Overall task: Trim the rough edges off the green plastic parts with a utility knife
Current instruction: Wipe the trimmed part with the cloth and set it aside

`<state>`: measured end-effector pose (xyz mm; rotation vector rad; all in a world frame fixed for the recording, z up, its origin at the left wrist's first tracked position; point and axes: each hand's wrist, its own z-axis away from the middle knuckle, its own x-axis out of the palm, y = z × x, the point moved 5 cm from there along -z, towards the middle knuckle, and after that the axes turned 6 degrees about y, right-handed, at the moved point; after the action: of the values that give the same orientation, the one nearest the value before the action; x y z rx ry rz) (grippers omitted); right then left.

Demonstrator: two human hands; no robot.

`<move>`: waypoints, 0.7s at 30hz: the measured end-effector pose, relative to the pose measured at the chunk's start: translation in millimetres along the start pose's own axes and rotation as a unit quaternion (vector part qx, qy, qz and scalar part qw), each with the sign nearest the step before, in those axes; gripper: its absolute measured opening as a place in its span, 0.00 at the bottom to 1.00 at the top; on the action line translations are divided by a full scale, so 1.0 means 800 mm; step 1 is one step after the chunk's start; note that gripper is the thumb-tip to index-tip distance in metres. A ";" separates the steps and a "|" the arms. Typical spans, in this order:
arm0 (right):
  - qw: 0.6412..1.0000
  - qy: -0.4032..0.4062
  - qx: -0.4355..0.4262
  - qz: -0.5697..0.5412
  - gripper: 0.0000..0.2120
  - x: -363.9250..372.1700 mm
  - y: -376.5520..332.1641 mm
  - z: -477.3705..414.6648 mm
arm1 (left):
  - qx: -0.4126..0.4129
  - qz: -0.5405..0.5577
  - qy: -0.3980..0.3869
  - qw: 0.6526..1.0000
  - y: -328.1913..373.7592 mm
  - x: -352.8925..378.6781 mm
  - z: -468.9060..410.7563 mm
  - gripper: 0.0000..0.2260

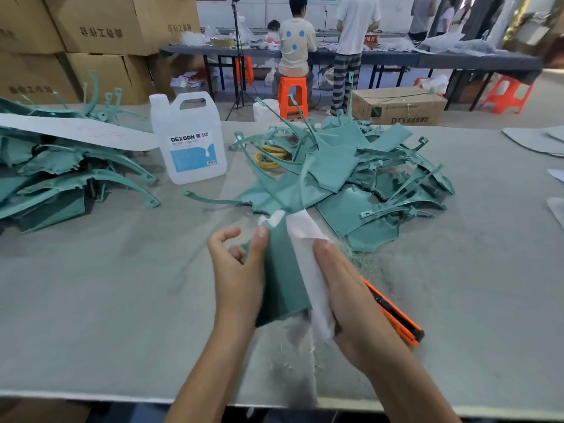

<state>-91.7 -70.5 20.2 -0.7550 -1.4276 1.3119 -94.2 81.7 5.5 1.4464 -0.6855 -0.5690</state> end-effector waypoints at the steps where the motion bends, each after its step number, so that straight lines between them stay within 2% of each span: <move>1: 1.000 -0.007 0.013 -0.022 0.27 0.008 0.001 -0.003 | 0.013 -0.005 -0.012 1.000 0.001 0.009 -0.001 0.09; 3: 0.999 -0.004 0.012 -0.049 0.27 0.018 0.002 -0.014 | 0.023 -0.024 -0.042 0.999 0.006 0.024 -0.001 0.06; 4: 0.999 0.005 -0.012 -0.047 0.26 0.020 0.002 -0.021 | 0.005 -0.012 -0.075 0.997 0.009 0.033 0.001 0.08; 6: 0.992 0.043 -0.111 0.034 0.20 0.028 -0.002 -0.032 | -0.075 0.056 -0.178 0.980 0.013 0.053 0.011 0.16; 8: 0.950 0.123 -0.232 0.169 0.13 0.026 -0.012 -0.043 | -0.146 0.173 -0.258 0.939 0.024 0.064 0.025 0.19; 9: 0.924 0.160 -0.268 0.219 0.13 0.022 -0.016 -0.048 | -0.180 0.242 -0.267 0.915 0.029 0.066 0.029 0.23; 11: 0.888 0.211 -0.280 0.298 0.17 0.010 -0.020 -0.061 | -0.202 0.315 -0.268 0.888 0.036 0.066 0.027 0.36; 12: 0.878 0.220 -0.275 0.325 0.18 0.006 -0.020 -0.064 | -0.187 0.309 -0.271 0.892 0.041 0.066 0.026 0.38; 14: 0.898 0.203 -0.266 0.286 0.15 0.015 -0.020 -0.057 | -0.196 0.320 -0.283 0.883 0.042 0.065 0.022 0.31; 16: 0.913 0.171 -0.295 0.224 0.07 0.038 -0.020 -0.032 | -0.203 0.292 -0.274 0.893 0.030 0.056 0.020 0.22; 17: 0.903 0.149 -0.330 0.230 0.07 0.053 -0.023 -0.017 | -0.206 0.286 -0.270 0.896 0.013 0.052 0.017 0.18; 18: 0.888 0.121 -0.363 0.254 0.10 0.067 -0.028 -0.003 | -0.214 0.287 -0.276 0.892 0.003 0.047 0.017 0.16; 20: 0.855 0.089 -0.406 0.311 0.18 0.071 -0.033 0.003 | -0.210 0.285 -0.219 0.909 0.000 0.031 0.012 0.19; 21: 0.842 0.097 -0.399 0.349 0.20 0.062 -0.033 -0.008 | -0.214 0.301 -0.199 0.907 0.007 0.027 0.007 0.19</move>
<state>-95.3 -28.6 57.9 -2.0609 -1.5839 1.0454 -83.8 62.3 12.9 0.6489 -1.1907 -0.4834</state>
